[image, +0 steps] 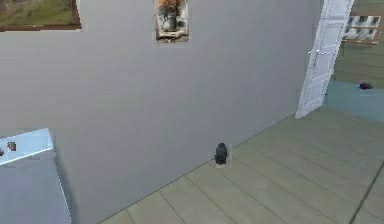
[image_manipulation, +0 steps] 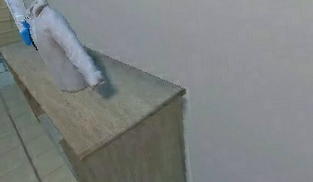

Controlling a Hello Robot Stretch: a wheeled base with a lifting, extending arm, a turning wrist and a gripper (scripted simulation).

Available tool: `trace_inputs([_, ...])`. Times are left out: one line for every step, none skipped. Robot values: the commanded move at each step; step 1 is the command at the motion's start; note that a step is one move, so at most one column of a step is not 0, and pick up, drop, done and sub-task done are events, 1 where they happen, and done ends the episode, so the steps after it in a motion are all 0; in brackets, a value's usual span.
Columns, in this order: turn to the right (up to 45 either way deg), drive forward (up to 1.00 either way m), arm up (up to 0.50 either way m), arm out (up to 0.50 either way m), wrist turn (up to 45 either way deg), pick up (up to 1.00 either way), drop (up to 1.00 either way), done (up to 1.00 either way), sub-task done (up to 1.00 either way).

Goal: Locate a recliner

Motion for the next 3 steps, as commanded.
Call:
trace_inputs([-36.0, 0.0, 0.0, 0.0, 0.0, 0.0, 0.0, 0.0, 0.0])
trace_inputs([0.0, 0.15, 0.0, 0.0, 0.0, 0.0, 0.0, 0.0, 0.0])
trace_inputs([42.0, 0.0, 0.0, 0.0, 0.0, 0.0, 0.0, 0.0, 0.0])
